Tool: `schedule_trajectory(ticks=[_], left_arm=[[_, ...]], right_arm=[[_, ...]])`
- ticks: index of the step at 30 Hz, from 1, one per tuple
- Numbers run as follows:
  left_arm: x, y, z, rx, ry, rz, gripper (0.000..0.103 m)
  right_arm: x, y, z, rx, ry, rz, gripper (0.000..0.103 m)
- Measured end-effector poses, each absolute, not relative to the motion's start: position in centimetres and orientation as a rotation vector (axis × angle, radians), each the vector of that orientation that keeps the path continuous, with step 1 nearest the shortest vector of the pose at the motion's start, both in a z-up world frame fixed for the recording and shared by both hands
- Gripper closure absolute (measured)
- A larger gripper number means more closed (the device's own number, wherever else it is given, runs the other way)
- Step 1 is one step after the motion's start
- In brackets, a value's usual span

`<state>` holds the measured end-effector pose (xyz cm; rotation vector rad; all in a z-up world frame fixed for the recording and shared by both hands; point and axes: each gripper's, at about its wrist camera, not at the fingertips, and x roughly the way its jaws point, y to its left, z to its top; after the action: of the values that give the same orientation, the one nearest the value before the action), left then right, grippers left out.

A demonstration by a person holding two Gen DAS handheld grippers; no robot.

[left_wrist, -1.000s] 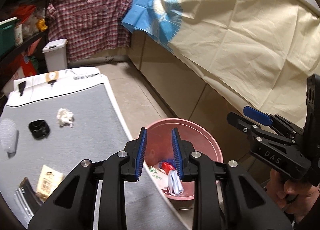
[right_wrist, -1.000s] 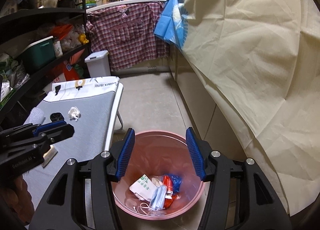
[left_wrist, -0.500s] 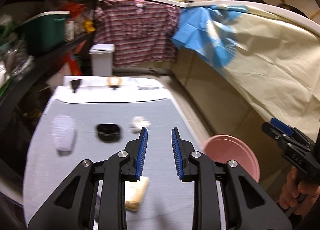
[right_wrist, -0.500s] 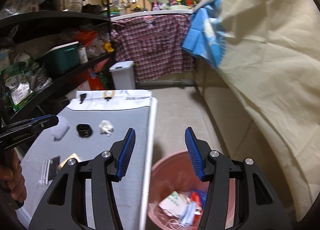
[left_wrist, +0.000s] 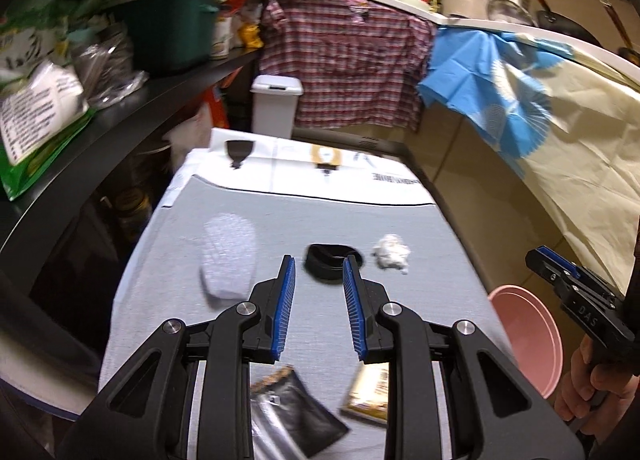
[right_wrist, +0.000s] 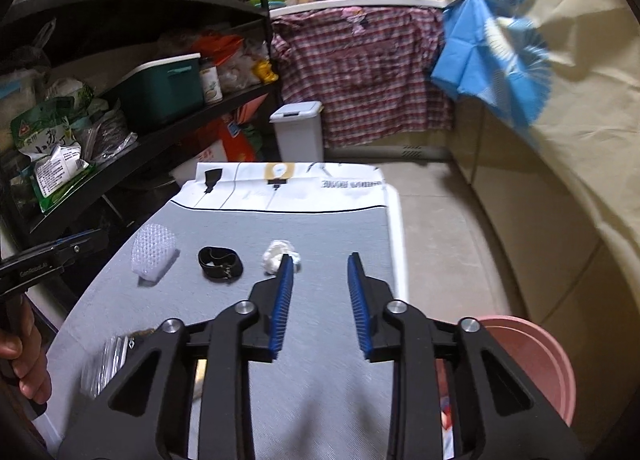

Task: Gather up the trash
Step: 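Move both open tools back over the foam mesh net and white tissue, then grasp the white foam mesh net with the left tool while the right tool grasps the crumpled tissue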

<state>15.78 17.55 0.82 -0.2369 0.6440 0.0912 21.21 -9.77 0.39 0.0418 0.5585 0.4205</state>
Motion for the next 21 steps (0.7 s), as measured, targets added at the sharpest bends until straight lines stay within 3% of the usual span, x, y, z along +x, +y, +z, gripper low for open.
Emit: schedule_trajectory(ticks=[15, 21], left_arm=[[17.6, 23.7, -3.1, -0.294, 0.711, 0.231, 0.078], [18.3, 24.9, -4.3, -0.319, 0.733, 0.245, 0.064]], right_arm=[[26.9, -3.5, -3.6, 0.050, 0.648, 0.503, 0.083], [28.7, -1.7, -4.8, 0.043, 0.690, 0.530, 0.079]])
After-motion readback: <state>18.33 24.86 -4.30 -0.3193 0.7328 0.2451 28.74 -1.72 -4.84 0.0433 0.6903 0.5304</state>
